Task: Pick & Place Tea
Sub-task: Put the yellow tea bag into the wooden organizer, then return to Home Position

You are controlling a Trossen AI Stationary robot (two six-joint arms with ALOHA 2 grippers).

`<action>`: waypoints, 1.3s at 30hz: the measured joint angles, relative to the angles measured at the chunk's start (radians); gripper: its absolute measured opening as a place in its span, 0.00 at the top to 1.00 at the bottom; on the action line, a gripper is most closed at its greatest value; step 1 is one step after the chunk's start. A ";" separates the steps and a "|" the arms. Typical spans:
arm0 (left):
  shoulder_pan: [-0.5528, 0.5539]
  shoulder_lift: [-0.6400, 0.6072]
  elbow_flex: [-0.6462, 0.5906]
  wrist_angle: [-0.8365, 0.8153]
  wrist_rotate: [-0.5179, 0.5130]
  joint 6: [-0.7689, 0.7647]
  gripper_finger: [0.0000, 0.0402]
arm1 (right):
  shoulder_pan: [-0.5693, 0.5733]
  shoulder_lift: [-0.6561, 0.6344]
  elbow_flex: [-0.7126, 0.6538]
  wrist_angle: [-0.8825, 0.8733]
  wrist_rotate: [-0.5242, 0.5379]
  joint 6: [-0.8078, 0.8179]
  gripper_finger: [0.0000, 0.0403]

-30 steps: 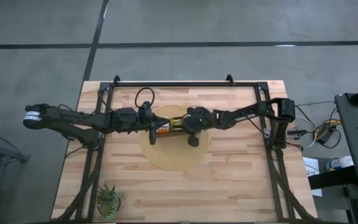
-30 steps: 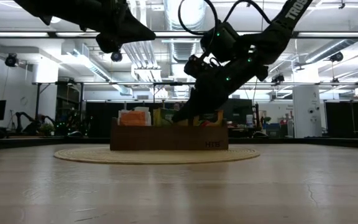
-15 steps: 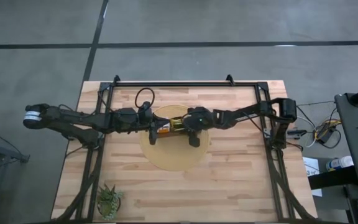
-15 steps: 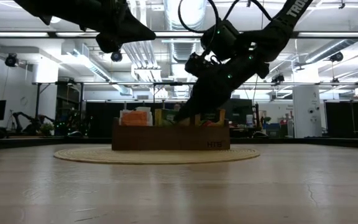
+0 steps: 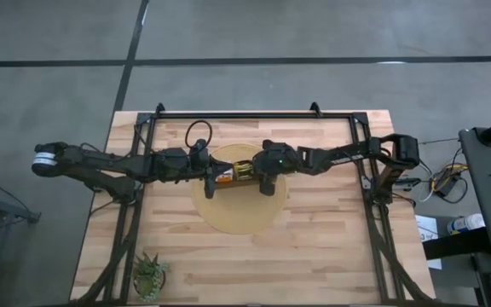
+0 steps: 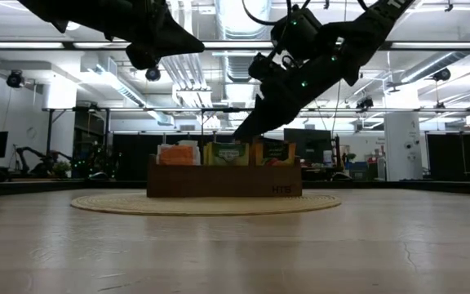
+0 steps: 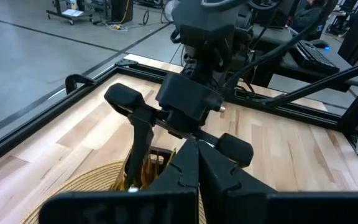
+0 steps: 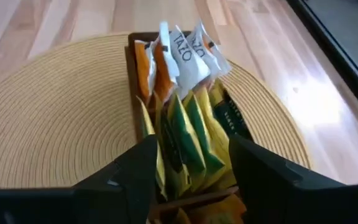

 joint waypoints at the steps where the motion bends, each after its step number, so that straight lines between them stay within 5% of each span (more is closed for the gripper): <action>1: 0.000 0.000 0.000 0.000 0.000 0.000 1.00 | 0.000 0.001 0.000 -0.001 -0.002 0.000 0.52; 4: 0.000 0.000 0.000 0.000 0.000 0.000 1.00 | 0.000 0.000 0.000 0.001 -0.092 0.010 0.53; 10: -0.001 0.000 0.000 0.000 0.000 0.000 1.00 | 0.002 -0.004 0.000 0.010 -0.507 -0.041 0.56; 12: 0.000 0.000 0.000 0.000 0.000 0.000 1.00 | 0.004 0.001 0.000 0.001 -0.566 -0.053 0.56; 23: 0.000 0.000 0.000 0.001 0.000 -0.002 1.00 | 0.007 0.005 -0.001 -0.093 -0.065 -0.062 0.56; 39: 0.000 0.000 0.000 -0.054 0.003 0.014 1.00 | 0.012 -0.094 0.000 -0.132 -0.110 -0.054 0.58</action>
